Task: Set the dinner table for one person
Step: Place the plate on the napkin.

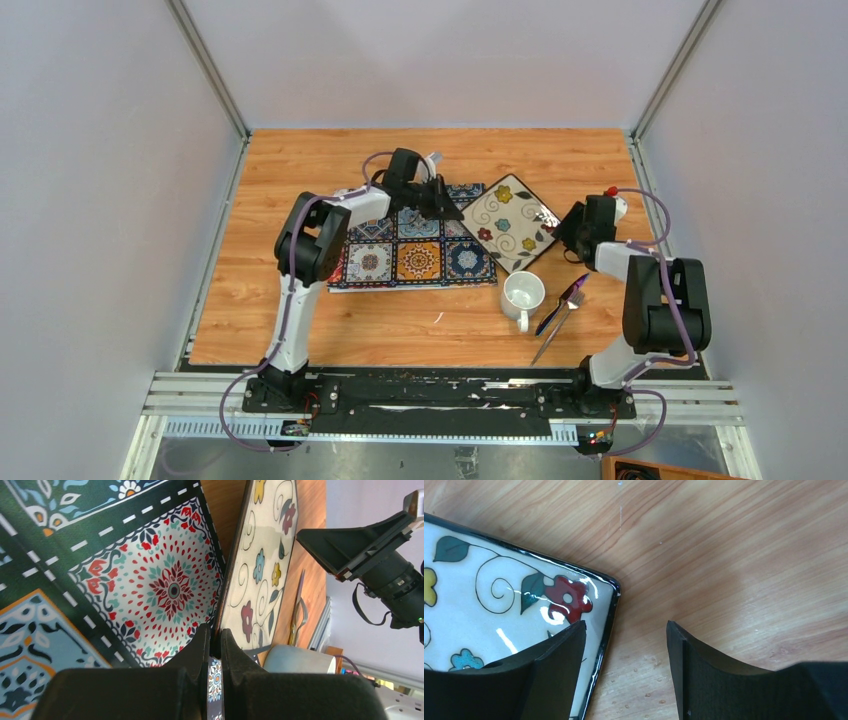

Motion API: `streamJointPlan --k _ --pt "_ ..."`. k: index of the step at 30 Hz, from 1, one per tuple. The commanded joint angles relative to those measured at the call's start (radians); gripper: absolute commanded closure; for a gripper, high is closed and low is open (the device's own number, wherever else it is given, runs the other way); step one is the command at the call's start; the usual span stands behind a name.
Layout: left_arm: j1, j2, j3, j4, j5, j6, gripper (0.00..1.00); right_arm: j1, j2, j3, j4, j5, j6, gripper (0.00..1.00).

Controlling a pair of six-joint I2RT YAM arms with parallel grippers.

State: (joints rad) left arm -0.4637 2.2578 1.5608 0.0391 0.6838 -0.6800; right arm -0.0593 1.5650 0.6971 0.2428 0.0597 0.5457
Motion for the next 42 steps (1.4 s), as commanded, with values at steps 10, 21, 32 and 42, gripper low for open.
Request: streamJointPlan --k 10,21,32,42 --pt "0.054 -0.109 -0.090 -0.065 -0.134 0.114 1.00 -0.013 0.059 -0.001 0.046 -0.042 0.015 0.35" --pt "0.062 -0.155 -0.110 -0.126 -0.182 0.151 1.00 -0.013 0.082 -0.002 0.065 -0.081 0.023 0.36" --pt "0.070 -0.170 -0.143 -0.122 -0.187 0.147 1.00 -0.006 0.120 0.014 0.120 -0.148 0.053 0.36" --pt "0.046 -0.096 -0.069 -0.200 -0.247 0.141 1.00 0.023 0.159 0.035 0.173 -0.190 0.079 0.36"
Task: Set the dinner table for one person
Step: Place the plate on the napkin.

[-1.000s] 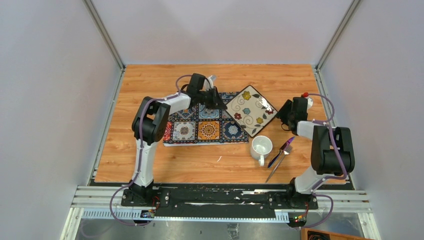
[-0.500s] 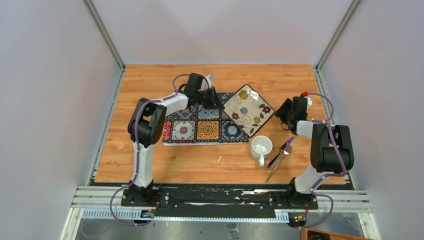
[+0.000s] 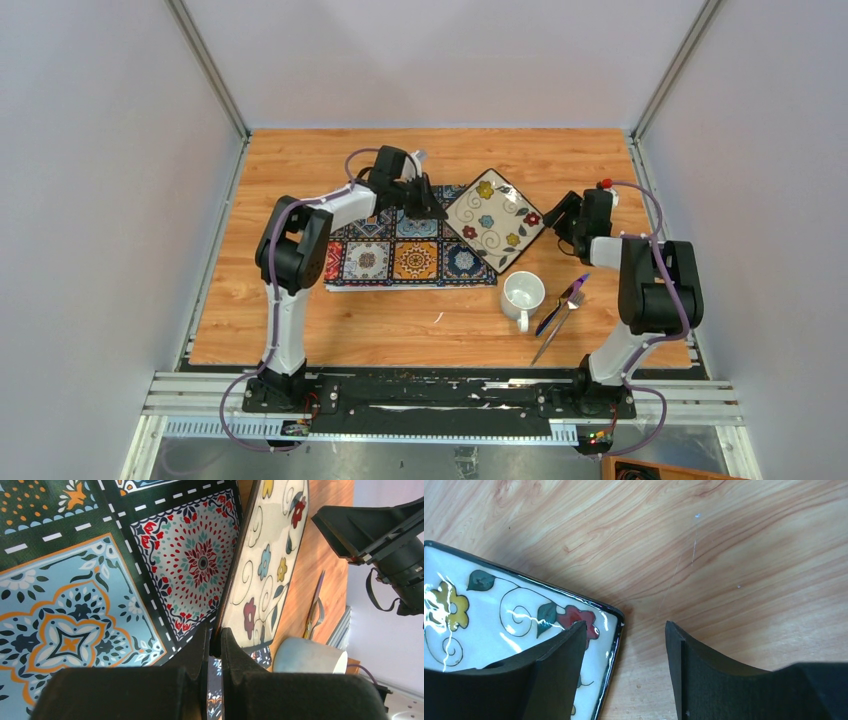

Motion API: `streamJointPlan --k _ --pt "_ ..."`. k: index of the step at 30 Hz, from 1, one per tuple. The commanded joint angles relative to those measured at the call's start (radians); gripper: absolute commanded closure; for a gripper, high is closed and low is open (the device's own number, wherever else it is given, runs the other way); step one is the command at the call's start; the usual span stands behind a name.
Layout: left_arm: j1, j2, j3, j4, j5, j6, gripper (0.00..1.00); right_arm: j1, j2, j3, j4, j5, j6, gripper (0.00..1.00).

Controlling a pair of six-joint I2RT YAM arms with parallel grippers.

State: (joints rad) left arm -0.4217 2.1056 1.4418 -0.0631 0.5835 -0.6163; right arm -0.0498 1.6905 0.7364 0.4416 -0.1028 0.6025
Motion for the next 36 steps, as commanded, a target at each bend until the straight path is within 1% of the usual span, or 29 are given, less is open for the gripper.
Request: streamJointPlan --k 1,9,14,25,29,36 --pt "-0.002 0.072 0.071 -0.130 -0.162 0.082 1.00 0.013 0.034 -0.005 -0.023 -0.028 0.023 0.36" --pt "-0.042 0.169 0.200 -0.343 -0.307 0.101 1.00 0.013 0.029 -0.002 -0.019 -0.032 0.017 0.36" --pt "-0.057 0.197 0.249 -0.428 -0.368 0.103 1.00 0.013 0.034 0.000 -0.008 -0.045 0.024 0.36" --pt "-0.075 0.233 0.317 -0.544 -0.468 0.108 1.00 0.015 0.043 -0.002 0.015 -0.059 0.037 0.36" --pt "-0.077 0.248 0.325 -0.573 -0.458 0.105 1.00 0.015 0.046 -0.005 0.031 -0.068 0.048 0.36" --pt "-0.078 0.258 0.320 -0.574 -0.447 0.092 1.00 0.015 0.052 -0.012 0.052 -0.085 0.056 0.36"
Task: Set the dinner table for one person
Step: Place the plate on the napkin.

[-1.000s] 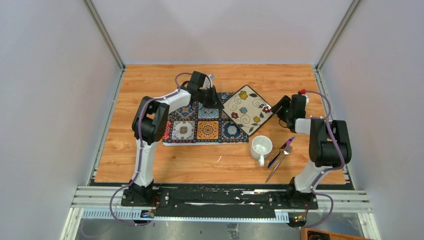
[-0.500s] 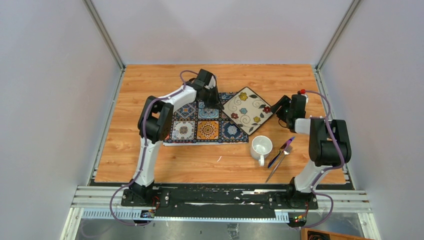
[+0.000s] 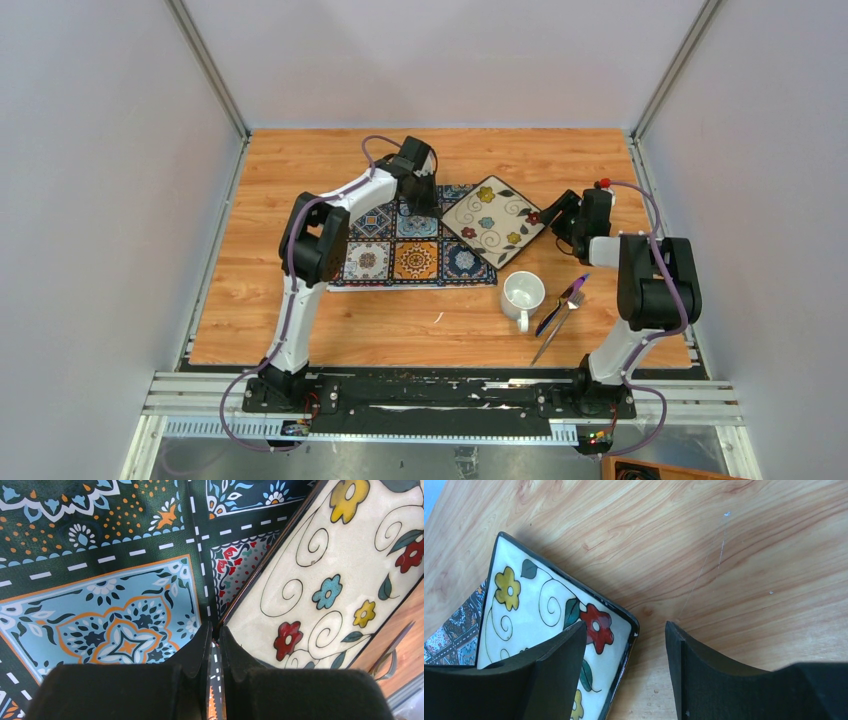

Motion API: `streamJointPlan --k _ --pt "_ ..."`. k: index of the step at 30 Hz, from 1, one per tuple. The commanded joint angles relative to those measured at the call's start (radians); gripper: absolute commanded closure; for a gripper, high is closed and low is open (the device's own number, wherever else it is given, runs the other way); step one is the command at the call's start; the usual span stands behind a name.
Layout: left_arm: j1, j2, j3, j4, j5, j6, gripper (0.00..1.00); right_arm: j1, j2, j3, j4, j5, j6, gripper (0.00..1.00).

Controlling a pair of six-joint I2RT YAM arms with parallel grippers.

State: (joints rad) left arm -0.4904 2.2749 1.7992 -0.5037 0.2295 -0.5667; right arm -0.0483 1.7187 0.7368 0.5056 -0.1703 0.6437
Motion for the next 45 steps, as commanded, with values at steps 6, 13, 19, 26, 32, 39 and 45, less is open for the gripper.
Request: streamJointPlan --k 6,13,19,26,32,39,45 --pt "-0.010 0.073 -0.043 -0.131 -0.093 0.044 1.00 0.013 0.035 -0.016 -0.001 -0.011 0.018 0.36" --pt "-0.009 0.071 -0.042 -0.132 -0.082 0.036 0.93 0.011 0.081 -0.028 0.045 -0.009 0.039 0.36" --pt "0.007 0.055 -0.073 -0.088 -0.054 0.017 0.71 0.006 0.077 -0.048 0.045 0.001 0.025 0.36" --pt "0.042 0.030 -0.185 0.044 0.049 -0.054 0.69 -0.008 0.082 -0.062 0.062 -0.006 0.038 0.37" --pt "0.052 0.011 -0.252 0.117 0.092 -0.095 0.71 -0.008 0.091 -0.060 0.063 -0.021 0.066 0.39" --pt "0.053 0.013 -0.247 0.129 0.119 -0.102 0.72 -0.009 0.107 -0.050 0.069 -0.046 0.089 0.52" --pt "0.052 0.022 -0.244 0.141 0.136 -0.108 0.81 -0.009 0.122 -0.047 0.070 -0.051 0.093 0.70"
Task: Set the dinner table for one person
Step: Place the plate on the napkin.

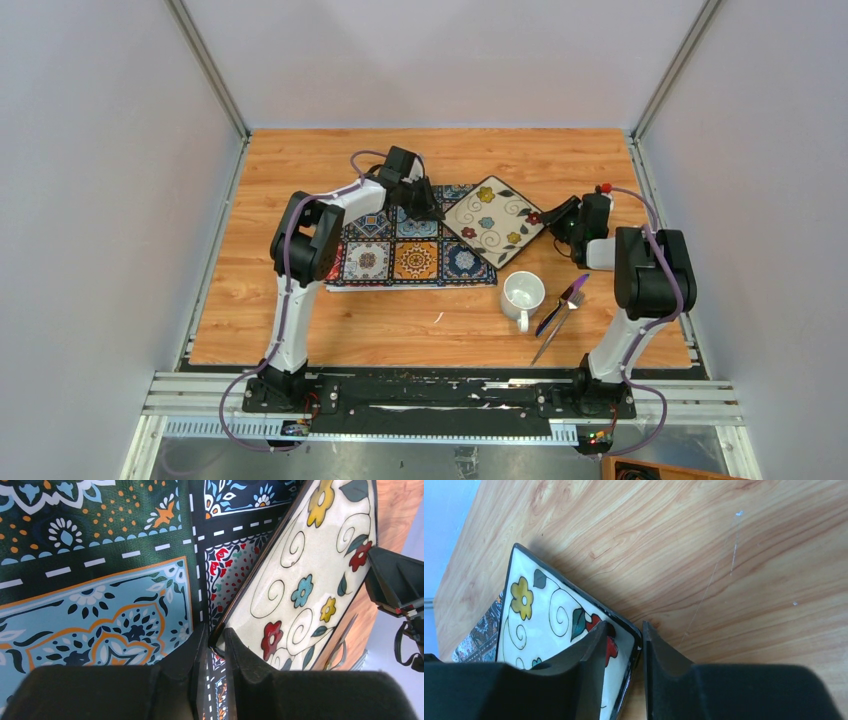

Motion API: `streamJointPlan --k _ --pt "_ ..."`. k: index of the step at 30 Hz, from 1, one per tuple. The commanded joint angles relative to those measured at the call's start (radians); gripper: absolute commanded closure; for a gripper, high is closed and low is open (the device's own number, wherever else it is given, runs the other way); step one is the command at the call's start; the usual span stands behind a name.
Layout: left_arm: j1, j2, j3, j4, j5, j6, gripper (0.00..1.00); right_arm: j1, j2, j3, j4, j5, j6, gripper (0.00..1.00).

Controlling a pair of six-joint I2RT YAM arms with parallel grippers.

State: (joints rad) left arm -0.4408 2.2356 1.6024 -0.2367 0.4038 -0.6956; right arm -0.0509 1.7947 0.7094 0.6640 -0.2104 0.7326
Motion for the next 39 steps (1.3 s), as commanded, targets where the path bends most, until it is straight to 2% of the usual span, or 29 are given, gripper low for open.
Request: streamJointPlan --k 1,6,7,11,31,39 --pt "0.003 0.066 -0.047 -0.125 -0.035 0.021 0.83 -0.006 0.046 -0.018 -0.089 -0.012 0.005 0.74" --pt "0.002 0.073 -0.049 -0.118 -0.032 0.020 0.90 -0.007 0.051 -0.013 -0.092 -0.016 0.004 0.99" --pt "0.003 0.073 -0.047 -0.118 -0.034 0.021 0.92 -0.006 0.051 -0.013 -0.093 -0.018 0.004 1.00" --pt "0.003 0.072 -0.037 -0.127 -0.040 0.030 1.00 -0.006 0.054 -0.012 -0.092 -0.029 0.001 1.00" --pt "-0.015 -0.028 0.022 -0.144 -0.093 0.103 1.00 0.022 0.032 -0.010 -0.067 -0.087 -0.058 1.00" --pt "-0.019 -0.027 0.026 -0.095 -0.048 0.080 1.00 0.031 0.044 -0.005 -0.067 -0.101 -0.065 1.00"
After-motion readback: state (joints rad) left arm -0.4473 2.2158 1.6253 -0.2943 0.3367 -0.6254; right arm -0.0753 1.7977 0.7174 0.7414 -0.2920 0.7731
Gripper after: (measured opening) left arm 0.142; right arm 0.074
